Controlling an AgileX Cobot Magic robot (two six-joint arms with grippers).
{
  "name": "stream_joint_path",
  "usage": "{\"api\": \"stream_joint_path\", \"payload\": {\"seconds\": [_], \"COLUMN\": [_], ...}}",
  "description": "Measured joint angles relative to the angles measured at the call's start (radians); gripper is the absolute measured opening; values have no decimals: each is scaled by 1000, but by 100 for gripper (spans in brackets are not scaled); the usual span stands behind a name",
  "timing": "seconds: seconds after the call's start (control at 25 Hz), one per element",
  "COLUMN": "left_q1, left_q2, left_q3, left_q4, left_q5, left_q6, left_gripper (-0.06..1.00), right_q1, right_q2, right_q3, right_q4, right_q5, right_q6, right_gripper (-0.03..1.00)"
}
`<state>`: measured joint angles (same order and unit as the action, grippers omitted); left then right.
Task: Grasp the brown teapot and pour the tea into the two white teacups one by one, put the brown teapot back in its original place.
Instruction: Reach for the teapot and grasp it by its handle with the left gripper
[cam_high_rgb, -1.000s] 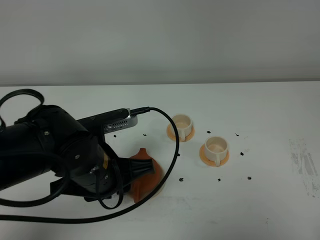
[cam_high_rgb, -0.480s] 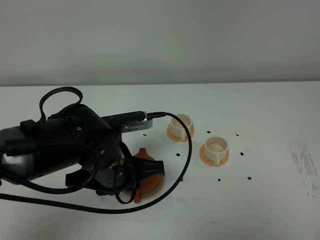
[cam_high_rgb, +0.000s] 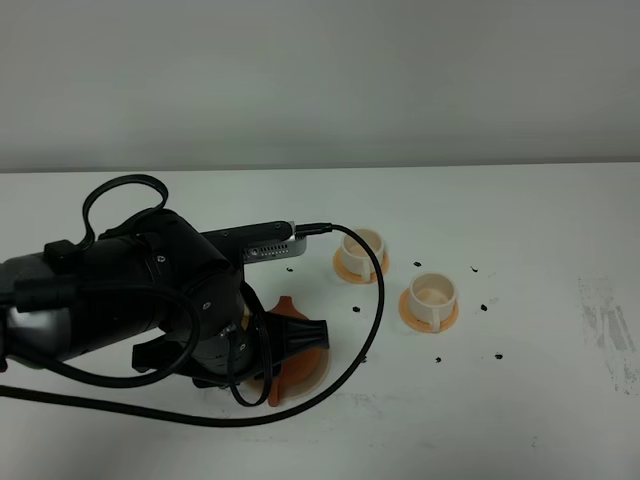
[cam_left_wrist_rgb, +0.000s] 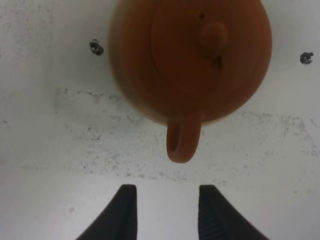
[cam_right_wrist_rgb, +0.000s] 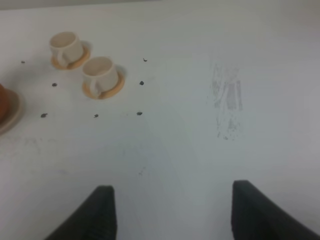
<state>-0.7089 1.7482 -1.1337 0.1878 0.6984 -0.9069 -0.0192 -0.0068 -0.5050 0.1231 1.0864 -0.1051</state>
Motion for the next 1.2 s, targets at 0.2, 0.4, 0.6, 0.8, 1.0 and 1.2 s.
{"api": "stream_joint_path", "payload": {"seconds": [0.2, 0.4, 0.6, 0.8, 1.0, 1.2], "left_q1": [0, 0, 0, 0, 0, 0], "left_q2": [18, 18, 18, 18, 20, 44], "left_q3": [0, 0, 0, 0, 0, 0], "left_q4": [0, 0, 0, 0, 0, 0], "left_q5": [-23, -33, -28, -27, -39, -58], "left_q6": [5, 10, 10, 10, 10, 10], "left_gripper": [33, 33, 33, 33, 33, 33], "right_q1": [0, 0, 0, 0, 0, 0], "right_q2": [0, 0, 0, 0, 0, 0], "right_q3": [0, 0, 0, 0, 0, 0], "right_q4": [0, 0, 0, 0, 0, 0], "right_q5": [0, 0, 0, 0, 0, 0], "right_q6": [0, 0, 0, 0, 0, 0], "right_gripper": [52, 52, 52, 52, 52, 52]}}
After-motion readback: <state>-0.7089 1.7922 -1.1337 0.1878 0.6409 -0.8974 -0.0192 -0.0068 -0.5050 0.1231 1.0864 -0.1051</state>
